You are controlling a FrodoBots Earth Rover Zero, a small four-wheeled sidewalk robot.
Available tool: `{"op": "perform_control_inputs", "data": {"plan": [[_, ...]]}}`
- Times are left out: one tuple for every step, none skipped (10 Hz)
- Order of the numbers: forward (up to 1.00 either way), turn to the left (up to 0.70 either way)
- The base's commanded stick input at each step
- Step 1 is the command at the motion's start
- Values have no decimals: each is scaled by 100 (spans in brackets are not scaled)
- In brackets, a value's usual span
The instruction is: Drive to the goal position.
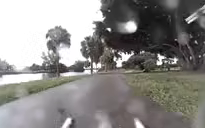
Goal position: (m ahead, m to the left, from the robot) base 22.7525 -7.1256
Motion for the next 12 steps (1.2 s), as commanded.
{"op": "perform_control_inputs", "data": {"plan": [[100, 0], [100, 0], [100, 0], [100, 0], [100, 0], [100, 0], [100, 0], [100, 0], [100, 0], [100, 0], [100, 0], [100, 0]]}}
